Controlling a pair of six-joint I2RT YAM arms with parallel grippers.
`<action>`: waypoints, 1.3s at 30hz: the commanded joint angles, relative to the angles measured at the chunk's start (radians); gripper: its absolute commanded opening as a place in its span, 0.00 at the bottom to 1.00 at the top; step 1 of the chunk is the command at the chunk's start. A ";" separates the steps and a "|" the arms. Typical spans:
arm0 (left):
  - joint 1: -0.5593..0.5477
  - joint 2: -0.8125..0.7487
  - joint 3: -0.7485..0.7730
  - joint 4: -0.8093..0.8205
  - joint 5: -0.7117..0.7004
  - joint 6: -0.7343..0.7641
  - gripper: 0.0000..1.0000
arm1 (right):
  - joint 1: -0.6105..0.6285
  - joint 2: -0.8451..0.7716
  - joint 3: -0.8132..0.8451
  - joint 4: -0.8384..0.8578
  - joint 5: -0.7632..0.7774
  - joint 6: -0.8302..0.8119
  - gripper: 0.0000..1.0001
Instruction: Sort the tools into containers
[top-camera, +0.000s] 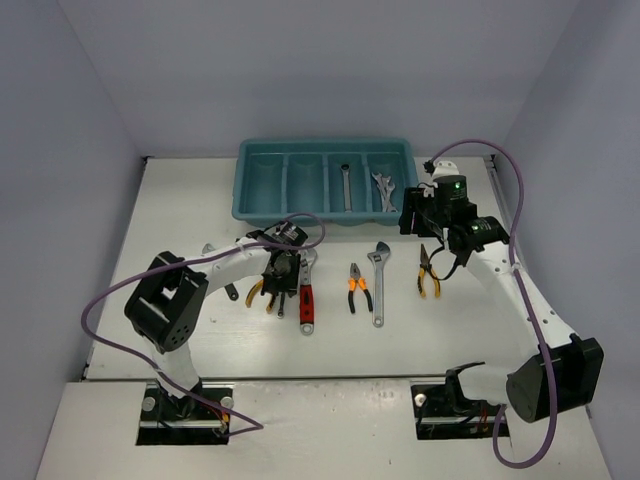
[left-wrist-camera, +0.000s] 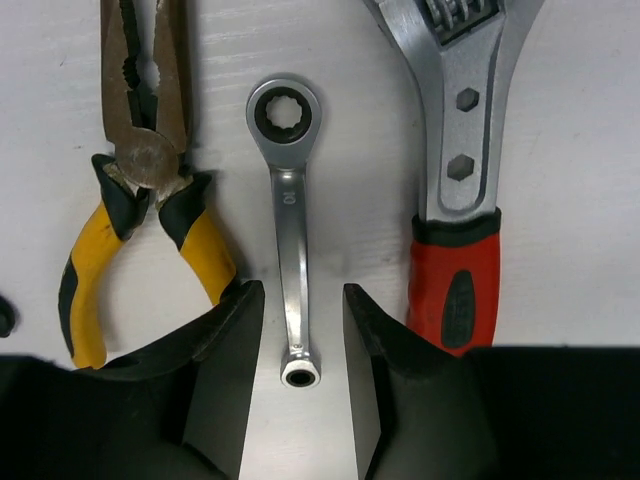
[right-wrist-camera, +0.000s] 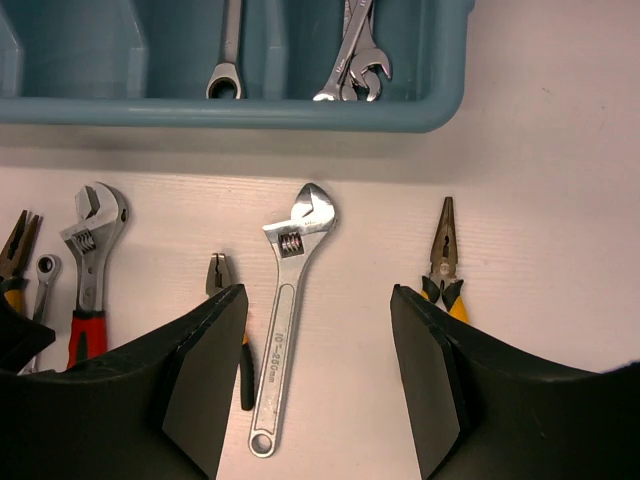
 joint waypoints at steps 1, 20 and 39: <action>-0.004 0.012 0.046 0.037 -0.009 0.020 0.33 | -0.006 -0.050 0.006 0.054 -0.017 0.021 0.57; -0.003 -0.046 0.072 0.001 -0.003 -0.003 0.00 | -0.006 -0.071 0.003 0.054 -0.009 0.023 0.57; 0.003 0.253 0.971 -0.003 0.185 0.086 0.00 | -0.010 -0.244 -0.096 0.053 0.045 0.182 0.57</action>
